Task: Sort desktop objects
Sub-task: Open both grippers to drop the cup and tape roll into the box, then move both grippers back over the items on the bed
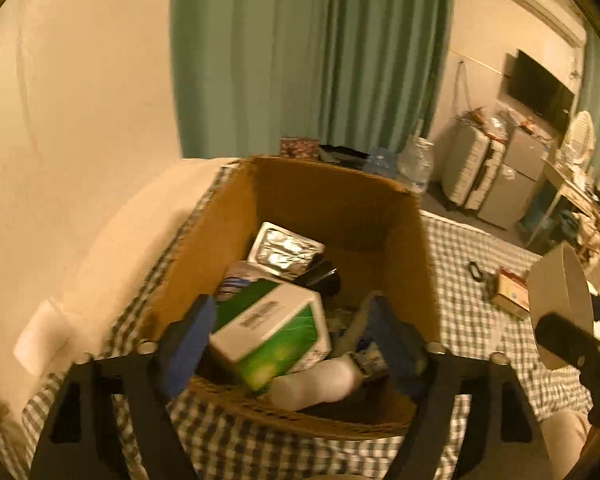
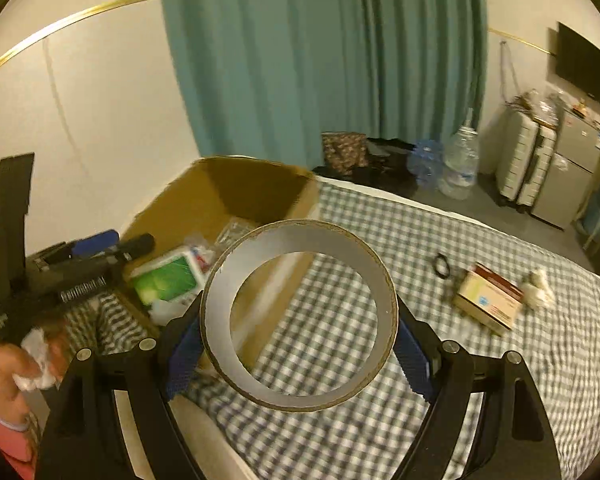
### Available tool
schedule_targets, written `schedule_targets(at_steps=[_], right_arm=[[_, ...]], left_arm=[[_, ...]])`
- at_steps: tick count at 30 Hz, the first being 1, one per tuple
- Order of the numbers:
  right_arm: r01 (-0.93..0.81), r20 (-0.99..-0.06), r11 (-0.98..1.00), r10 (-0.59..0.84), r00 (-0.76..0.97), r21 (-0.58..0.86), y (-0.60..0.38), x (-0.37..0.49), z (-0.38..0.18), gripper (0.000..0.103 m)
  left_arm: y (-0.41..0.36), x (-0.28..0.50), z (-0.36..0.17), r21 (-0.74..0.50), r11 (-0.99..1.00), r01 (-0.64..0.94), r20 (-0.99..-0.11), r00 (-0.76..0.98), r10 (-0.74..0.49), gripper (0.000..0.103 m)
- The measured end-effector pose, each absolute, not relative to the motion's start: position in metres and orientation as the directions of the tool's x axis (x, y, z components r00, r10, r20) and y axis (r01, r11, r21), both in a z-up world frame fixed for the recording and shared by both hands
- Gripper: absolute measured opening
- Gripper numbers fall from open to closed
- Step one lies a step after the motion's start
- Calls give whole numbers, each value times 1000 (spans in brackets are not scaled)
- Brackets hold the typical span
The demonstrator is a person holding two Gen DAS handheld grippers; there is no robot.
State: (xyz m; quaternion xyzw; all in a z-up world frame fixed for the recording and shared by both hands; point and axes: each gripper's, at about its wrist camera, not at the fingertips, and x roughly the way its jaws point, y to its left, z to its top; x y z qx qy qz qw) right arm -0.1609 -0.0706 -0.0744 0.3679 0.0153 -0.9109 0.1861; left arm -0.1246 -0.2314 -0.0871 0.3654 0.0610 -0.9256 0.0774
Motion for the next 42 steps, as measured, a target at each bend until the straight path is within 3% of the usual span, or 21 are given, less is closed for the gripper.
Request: schedule_targets(at_steps=[8, 10, 16, 24, 38, 42], right_arm=[[436, -703, -881, -427, -569, 182, -131, -198, -89, 84], [430, -696, -885, -421, -582, 176, -141, -202, -89, 98], [388, -672, -906, -393, -628, 168, -132, -196, -84, 99], [255, -671, -929, -371, -642, 269, -61, -186, -75, 99], [31, -669, -997, -72, -740, 73, 74, -136, -53, 99], [-47, -674, -996, -20, -738, 81, 109, -125, -61, 99]], left_arm=[[-275, -118, -96, -54, -952, 301, -722, -670, -171, 91], [-282, -116, -98, -47, -949, 312, -727, -662, -182, 91], [-276, -118, -101, -46, -954, 297, -738, -654, -168, 91], [-212, -117, -84, -38, -984, 175, -714, -694, -96, 99], [-63, -115, -85, -67, -997, -28, -732, -678, 68, 100], [-23, -119, -93, -27, -997, -70, -741, -668, 67, 100]])
